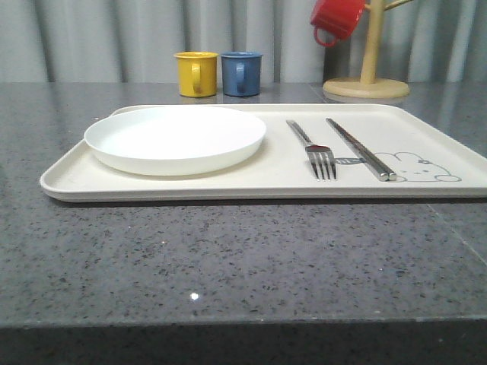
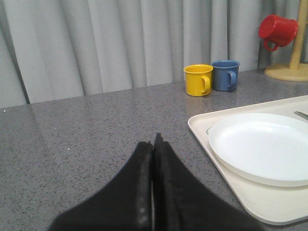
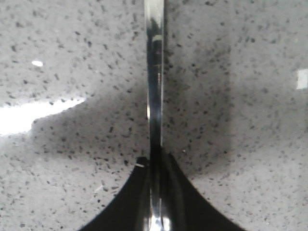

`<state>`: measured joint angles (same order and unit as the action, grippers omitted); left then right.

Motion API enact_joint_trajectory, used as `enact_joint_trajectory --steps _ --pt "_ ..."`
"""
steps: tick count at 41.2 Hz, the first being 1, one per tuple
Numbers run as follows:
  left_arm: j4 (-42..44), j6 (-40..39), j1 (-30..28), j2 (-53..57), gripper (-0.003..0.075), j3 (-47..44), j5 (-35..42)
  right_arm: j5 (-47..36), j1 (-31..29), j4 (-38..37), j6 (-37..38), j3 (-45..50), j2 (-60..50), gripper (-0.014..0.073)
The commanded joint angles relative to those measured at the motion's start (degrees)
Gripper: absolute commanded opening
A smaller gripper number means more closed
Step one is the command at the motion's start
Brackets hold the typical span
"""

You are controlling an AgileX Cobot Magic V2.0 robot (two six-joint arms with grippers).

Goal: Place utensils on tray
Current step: 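Grasp the steel spoon with the right gripper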

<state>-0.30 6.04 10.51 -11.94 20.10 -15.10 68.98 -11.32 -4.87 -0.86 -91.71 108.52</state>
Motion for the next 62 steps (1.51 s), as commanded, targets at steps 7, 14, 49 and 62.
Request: enact_joint_trajectory --steps 7,14,49,62 --pt "-0.5 -0.4 0.3 -0.4 -0.0013 1.6 4.8 0.3 0.2 1.5 -0.5 -1.8 -7.6 -0.0025" --pt "-0.5 -0.4 0.3 -0.4 -0.0013 1.6 4.8 3.2 2.0 6.0 -0.5 -1.8 -10.5 -0.0025" --pt "-0.5 -0.4 0.3 -0.4 -0.0013 1.6 4.8 0.8 22.9 8.2 15.0 -1.9 -7.6 -0.0025" --pt "-0.5 -0.4 0.3 -0.4 -0.0013 1.6 4.8 0.5 22.9 9.9 15.2 -1.9 -4.2 -0.0011"
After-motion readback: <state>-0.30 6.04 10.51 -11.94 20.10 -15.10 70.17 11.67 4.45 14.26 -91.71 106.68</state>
